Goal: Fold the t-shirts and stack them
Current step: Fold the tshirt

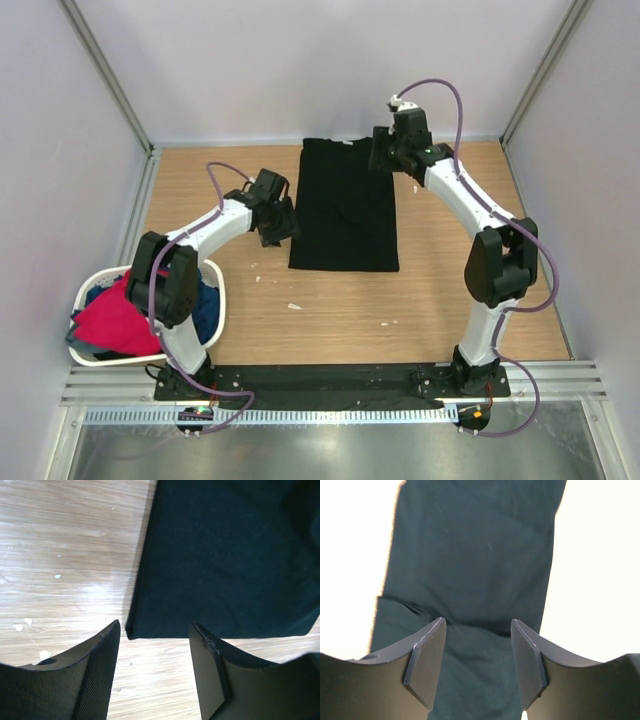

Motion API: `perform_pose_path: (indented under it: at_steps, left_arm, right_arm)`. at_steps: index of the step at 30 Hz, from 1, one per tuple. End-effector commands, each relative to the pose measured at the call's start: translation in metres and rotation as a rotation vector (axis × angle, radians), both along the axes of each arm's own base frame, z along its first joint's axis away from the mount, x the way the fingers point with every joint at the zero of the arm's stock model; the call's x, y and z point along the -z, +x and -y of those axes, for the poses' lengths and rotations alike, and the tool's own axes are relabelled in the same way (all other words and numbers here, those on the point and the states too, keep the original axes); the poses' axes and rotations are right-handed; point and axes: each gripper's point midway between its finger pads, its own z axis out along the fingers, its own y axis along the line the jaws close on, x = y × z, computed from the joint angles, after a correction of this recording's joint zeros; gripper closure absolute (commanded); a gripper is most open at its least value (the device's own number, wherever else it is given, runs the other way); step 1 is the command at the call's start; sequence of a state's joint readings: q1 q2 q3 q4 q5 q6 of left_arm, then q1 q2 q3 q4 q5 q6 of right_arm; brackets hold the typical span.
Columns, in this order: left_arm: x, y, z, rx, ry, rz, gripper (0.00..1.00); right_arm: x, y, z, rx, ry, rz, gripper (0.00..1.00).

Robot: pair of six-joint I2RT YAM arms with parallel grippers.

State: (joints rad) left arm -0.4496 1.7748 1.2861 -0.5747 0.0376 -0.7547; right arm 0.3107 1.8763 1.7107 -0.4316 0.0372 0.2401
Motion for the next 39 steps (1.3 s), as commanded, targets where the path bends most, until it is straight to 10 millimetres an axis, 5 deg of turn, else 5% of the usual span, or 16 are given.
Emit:
perform_pose_path:
  at_steps: [1, 5, 15, 21, 28, 33, 36, 39]
  left_arm:
    - [-0.005, 0.001, -0.004, 0.016, 0.033, 0.009, 0.41]
    - [-0.005, -0.002, -0.002, 0.025, 0.022, 0.002, 0.41]
    - [0.006, -0.007, 0.001, 0.031, 0.024, -0.033, 0.41]
    - [0.011, -0.008, 0.0, 0.029, 0.034, -0.045, 0.42]
    - [0.015, -0.01, -0.002, 0.028, 0.045, -0.055, 0.43]
    - [0.017, -0.01, -0.002, 0.03, 0.047, -0.058, 0.43]
    - [0.018, -0.011, -0.001, 0.029, 0.046, -0.062, 0.43]
    - [0.017, -0.015, 0.002, 0.029, 0.036, -0.062, 0.43]
  right_arm:
    - [0.073, -0.016, 0.009, -0.015, -0.072, -0.164, 0.4]
    - [0.107, -0.011, 0.017, 0.014, -0.112, -0.223, 0.44]
    - [0.145, -0.009, 0.025, 0.032, -0.152, -0.282, 0.51]
    - [0.149, 0.005, 0.04, 0.09, -0.134, -0.271, 0.82]
    - [0.144, 0.021, 0.05, 0.14, -0.08, -0.261, 0.91]
    - [0.151, 0.021, 0.049, 0.144, -0.069, -0.276, 0.91]
    - [0.149, 0.017, 0.051, 0.144, -0.072, -0.28, 0.64]
    - [0.13, 0.01, 0.057, 0.154, -0.067, -0.257, 0.49]
